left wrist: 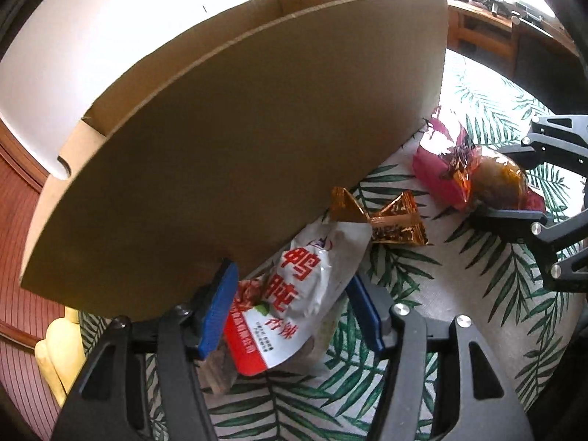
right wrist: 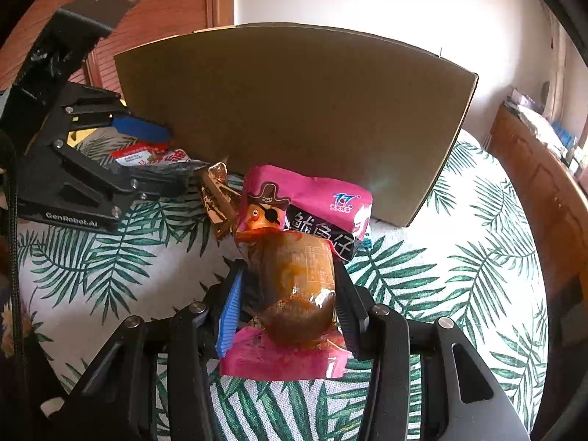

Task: Organize snacks
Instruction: 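Grasp the white red-printed duck packet with the left tool while the right tool holds the pink packet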

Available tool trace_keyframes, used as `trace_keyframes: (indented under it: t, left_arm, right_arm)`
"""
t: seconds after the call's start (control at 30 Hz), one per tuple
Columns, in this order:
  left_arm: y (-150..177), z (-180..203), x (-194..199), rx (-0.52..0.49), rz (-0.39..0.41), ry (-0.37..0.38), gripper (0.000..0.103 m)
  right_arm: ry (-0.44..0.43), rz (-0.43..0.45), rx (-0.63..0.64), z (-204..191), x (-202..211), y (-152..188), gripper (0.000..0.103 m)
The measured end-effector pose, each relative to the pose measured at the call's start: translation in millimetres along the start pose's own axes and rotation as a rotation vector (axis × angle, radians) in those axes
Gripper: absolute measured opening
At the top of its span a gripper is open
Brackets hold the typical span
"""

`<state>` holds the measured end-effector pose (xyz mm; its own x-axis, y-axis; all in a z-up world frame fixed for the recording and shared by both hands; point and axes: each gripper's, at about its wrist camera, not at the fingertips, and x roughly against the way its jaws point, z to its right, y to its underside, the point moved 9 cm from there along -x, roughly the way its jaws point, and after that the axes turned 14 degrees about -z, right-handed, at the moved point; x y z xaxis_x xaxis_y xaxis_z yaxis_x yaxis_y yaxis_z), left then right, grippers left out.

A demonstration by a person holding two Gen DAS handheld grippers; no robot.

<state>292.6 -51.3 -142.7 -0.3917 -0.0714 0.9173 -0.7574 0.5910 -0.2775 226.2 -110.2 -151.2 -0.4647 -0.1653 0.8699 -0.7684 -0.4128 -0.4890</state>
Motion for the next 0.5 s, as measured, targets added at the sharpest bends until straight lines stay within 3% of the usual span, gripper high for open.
trace_keyframes:
  t: [0.13,0.2,0.3,0.5]
  left_arm:
    - [-1,0,-2,0.034,-0.020,0.061,0.055]
    - [0,2,-2,0.043,-0.025,0.119,0.036]
    - [2,1,-1,0.025,-0.023,0.094,0.022]
    - [13,5,17,0.055,0.034,0.113,0.017]
  right_arm:
    - [-0.009,0.004,-0.006,-1,1,2,0.046]
    - [-0.012,0.006,-0.009,1,1,2,0.046]
    - [-0.020,0.006,-0.013,5,1,3,0.046]
    - [-0.021,0.007,-0.015,6,1,3,0.046]
